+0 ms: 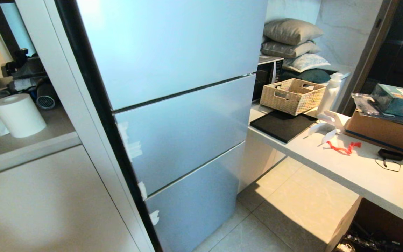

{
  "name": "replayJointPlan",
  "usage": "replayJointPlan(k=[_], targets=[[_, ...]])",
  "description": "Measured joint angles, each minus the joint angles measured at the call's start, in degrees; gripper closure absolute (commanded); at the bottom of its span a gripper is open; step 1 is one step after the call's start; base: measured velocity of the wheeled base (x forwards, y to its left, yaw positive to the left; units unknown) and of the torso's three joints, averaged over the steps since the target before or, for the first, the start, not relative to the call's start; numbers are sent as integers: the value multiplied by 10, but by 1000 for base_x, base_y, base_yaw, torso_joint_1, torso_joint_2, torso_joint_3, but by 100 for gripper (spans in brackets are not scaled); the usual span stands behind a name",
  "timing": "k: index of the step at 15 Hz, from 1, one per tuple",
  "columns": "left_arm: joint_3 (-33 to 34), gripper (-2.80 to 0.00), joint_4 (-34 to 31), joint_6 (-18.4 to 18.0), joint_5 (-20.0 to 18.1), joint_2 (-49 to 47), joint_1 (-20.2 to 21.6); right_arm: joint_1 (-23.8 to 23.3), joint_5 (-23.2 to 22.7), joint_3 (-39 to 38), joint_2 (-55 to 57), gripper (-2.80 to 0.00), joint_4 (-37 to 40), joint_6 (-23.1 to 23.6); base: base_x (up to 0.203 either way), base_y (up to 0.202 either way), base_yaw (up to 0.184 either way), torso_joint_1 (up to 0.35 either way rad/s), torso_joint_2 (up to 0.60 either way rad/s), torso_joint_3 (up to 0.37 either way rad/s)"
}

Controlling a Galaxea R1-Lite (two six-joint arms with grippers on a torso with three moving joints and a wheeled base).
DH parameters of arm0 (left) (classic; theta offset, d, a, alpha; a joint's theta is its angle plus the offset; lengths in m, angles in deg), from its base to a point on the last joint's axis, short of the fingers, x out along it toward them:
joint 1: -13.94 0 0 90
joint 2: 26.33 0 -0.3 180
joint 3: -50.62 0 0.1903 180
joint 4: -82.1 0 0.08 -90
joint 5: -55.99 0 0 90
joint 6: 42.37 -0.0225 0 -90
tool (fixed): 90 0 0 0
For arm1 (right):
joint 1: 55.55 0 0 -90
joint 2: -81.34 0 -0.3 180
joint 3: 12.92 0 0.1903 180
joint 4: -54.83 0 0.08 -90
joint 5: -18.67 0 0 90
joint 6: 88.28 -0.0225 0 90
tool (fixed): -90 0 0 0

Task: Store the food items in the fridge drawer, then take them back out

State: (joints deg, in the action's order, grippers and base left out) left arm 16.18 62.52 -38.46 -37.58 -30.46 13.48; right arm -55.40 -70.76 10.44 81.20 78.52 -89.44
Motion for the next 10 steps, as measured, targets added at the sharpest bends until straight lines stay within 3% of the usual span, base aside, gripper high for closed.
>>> replayJointPlan(k=[2, 4, 7, 10], targets=[[-29, 0, 19, 66, -25, -70, -7, 0, 0, 0, 0, 0, 0, 0, 0, 0, 0, 0, 0, 0], [-44, 0, 66, 157, -47, -165, -12, 0, 0, 0, 0, 0, 0, 0, 0, 0, 0, 0, 0, 0], [-55, 0, 164, 309, -63, -331, -17, 0, -1, 0, 0, 0, 0, 0, 0, 0, 0, 0, 0, 0], [-69, 0, 288, 413, -67, -518, -19, 0, 0, 0, 0, 0, 0, 0, 0, 0, 0, 0, 0, 0]])
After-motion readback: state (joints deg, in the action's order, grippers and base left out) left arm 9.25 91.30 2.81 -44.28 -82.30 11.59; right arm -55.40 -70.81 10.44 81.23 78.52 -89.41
